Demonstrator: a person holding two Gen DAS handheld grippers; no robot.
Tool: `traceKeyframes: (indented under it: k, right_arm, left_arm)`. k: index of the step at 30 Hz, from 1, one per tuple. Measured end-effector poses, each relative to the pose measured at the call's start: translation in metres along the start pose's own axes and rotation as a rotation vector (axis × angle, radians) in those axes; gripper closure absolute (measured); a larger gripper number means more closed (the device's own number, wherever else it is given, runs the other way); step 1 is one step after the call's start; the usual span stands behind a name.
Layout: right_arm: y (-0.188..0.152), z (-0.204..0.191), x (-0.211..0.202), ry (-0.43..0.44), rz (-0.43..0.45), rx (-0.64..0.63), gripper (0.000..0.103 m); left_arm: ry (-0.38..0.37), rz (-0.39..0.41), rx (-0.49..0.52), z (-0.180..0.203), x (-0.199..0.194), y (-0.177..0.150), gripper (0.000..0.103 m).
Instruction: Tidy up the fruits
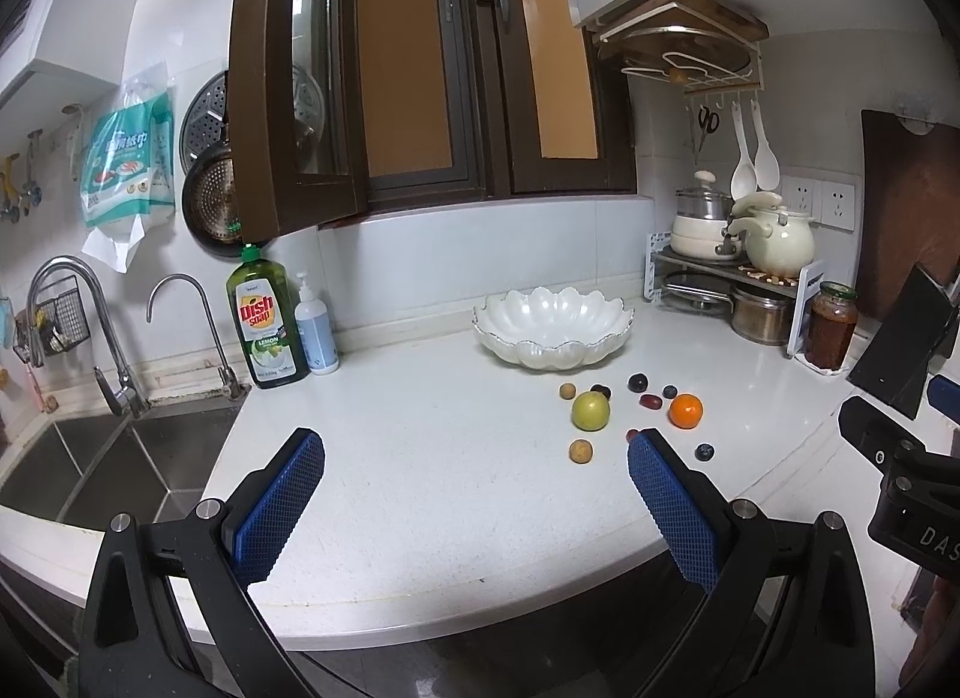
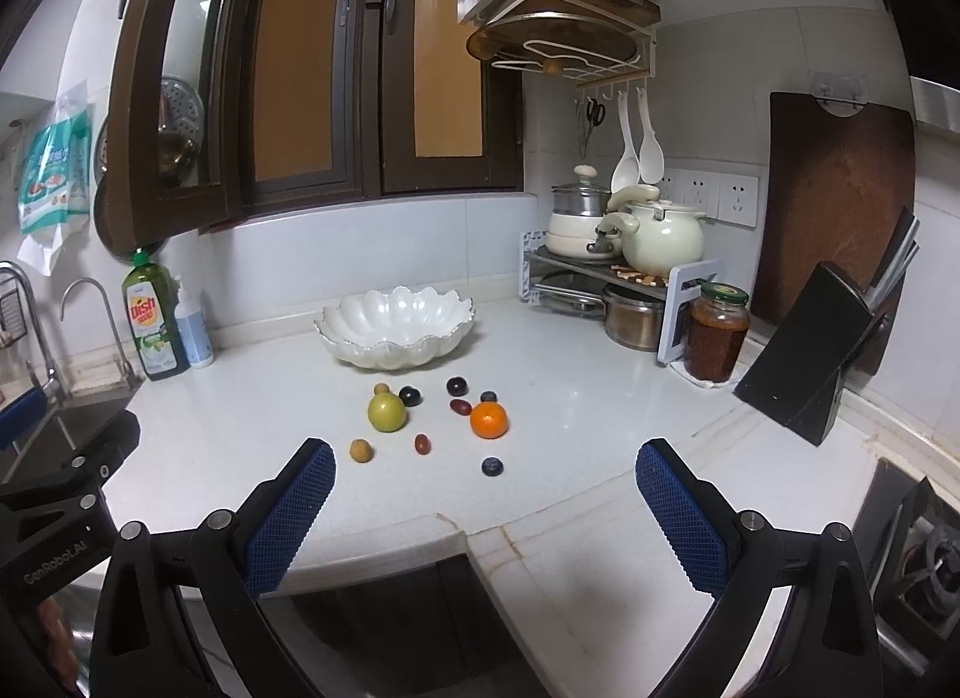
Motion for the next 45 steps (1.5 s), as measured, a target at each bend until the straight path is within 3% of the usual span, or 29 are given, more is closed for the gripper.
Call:
traceKeyframes:
  k: [45]
  right_arm:
    - [0.0003,0.0048,-0.0024,0.000,0.012,0.007,0.001]
  left_arm:
    - [-0.009,0.012,0.000,0.0080,-0.0024,0.0050,0.000]
Point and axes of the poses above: each gripper's, at about its wrist camera, not at the fingertips, and x roughly the way its jaws point, z to its right, y to its top, the point moved 1 cm from there along x, roughly the way its jaws point, and after that the axes turned 10 degrees about -y, right-handed, at the moved point
